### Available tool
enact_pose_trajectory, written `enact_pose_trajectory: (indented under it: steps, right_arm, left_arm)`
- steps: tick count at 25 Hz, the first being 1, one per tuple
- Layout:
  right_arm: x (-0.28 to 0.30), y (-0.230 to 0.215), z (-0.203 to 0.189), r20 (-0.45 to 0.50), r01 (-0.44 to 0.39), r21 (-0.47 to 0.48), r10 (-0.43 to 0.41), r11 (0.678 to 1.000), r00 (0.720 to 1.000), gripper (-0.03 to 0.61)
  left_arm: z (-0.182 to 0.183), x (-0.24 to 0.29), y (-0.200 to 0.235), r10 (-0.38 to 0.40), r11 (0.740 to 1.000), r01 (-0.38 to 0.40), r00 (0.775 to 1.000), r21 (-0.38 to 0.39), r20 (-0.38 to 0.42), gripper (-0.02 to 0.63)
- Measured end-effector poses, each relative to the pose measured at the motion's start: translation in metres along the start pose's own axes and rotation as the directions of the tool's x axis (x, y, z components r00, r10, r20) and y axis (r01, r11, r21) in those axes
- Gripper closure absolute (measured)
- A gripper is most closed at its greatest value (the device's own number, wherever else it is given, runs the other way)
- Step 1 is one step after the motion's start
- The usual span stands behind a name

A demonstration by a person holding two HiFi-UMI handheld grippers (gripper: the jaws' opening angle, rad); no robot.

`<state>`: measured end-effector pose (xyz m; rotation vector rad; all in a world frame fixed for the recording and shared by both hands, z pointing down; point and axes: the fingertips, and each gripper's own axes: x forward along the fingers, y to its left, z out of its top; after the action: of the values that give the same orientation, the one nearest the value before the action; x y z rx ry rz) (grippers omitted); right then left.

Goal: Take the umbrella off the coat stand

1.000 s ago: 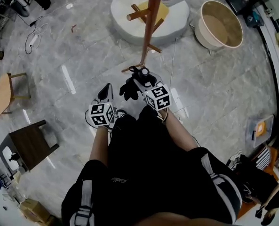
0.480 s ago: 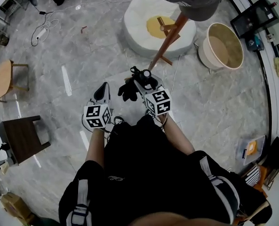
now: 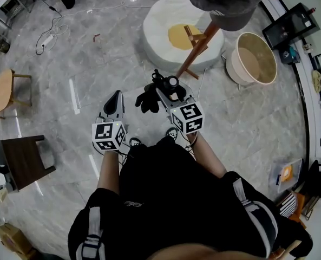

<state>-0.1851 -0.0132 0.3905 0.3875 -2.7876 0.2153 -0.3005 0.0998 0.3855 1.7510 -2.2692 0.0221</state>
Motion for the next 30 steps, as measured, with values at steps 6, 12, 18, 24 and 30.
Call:
enact_pose_trajectory:
  steps: [6, 12, 18, 24, 30]
  right_arm:
    - [-0.007, -0.001, 0.02, 0.027, 0.005, -0.014, -0.004, 1.0, 1.0, 0.351]
    - [-0.013, -0.005, 0.033, 0.046, 0.024, -0.023, -0.023, 0.999, 0.999, 0.351]
    - [-0.018, -0.007, 0.041, 0.058, 0.035, -0.037, -0.033, 0.999, 0.998, 0.351]
    - [-0.023, -0.006, 0.044, 0.069, 0.031, -0.035, -0.029, 0.999, 0.997, 0.351]
    - [-0.028, -0.008, 0.043, 0.064, 0.035, -0.037, -0.033, 0.999, 0.997, 0.351]
  left_arm:
    - [0.033, -0.003, -0.006, -0.011, 0.997, 0.007, 0.998, 0.074, 0.056, 0.615]
    - [0.048, -0.007, -0.008, -0.017, 0.996, 0.009, 0.996, 0.09, 0.083, 0.615]
    - [0.059, -0.01, -0.01, -0.02, 0.996, 0.011, 0.994, 0.087, 0.109, 0.615]
    - [0.071, -0.008, -0.02, -0.038, 0.995, 0.025, 0.989, 0.092, 0.142, 0.615]
    - [0.072, -0.007, -0.026, -0.046, 0.996, 0.034, 0.988, 0.087, 0.146, 0.615]
